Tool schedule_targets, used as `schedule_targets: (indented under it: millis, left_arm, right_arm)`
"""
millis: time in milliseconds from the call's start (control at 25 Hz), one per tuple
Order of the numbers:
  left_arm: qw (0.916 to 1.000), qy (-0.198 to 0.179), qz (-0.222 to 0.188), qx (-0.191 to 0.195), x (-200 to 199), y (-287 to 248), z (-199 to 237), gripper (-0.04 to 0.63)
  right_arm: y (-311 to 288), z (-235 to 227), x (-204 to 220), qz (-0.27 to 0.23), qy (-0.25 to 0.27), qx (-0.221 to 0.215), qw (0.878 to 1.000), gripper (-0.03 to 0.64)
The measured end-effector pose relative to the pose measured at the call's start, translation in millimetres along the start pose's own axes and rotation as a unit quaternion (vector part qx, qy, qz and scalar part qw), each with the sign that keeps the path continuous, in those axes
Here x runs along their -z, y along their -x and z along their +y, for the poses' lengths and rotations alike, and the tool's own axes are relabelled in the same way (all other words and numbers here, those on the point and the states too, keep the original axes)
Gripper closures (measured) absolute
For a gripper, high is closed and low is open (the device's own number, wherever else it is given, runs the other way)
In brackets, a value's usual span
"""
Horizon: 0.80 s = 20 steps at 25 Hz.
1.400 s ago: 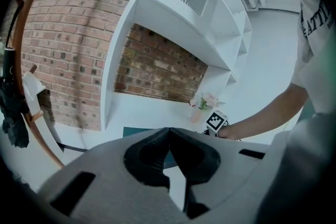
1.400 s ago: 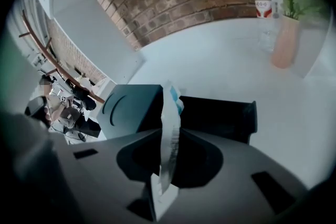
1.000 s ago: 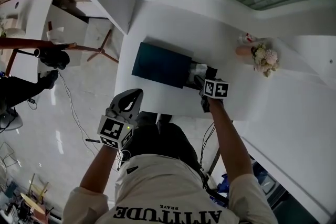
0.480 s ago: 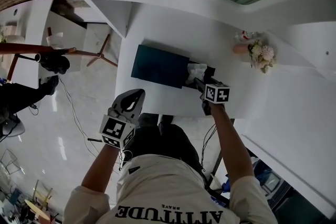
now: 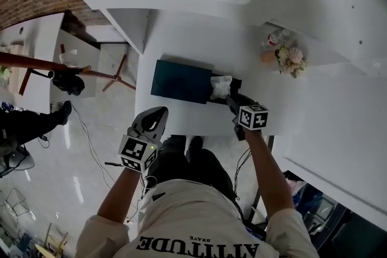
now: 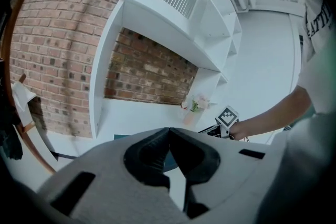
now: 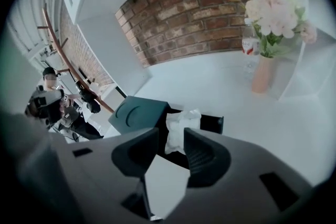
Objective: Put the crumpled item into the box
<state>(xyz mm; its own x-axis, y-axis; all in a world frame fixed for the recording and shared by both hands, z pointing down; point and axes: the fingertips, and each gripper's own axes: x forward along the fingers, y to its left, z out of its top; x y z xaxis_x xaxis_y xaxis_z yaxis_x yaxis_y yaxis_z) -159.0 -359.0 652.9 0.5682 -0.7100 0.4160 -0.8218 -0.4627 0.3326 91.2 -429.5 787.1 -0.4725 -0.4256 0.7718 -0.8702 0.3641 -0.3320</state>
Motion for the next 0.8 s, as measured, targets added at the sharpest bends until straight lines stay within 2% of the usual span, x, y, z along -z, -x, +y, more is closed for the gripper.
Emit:
schedule_targets:
  millis: [320,800]
  left_arm:
    - [0.9997,-0.018,0.004,0.015,-9,8,-32,0.571]
    - [0.9993,-0.031,-0.022,-0.006,-30,22,-90,0.571]
  right_arm:
    - [66,27,-12,-0.061,0.037,-0.014,0.997,0.492]
    - [183,35,-13,-0.162,0.062,-0.019,0.985,0.558]
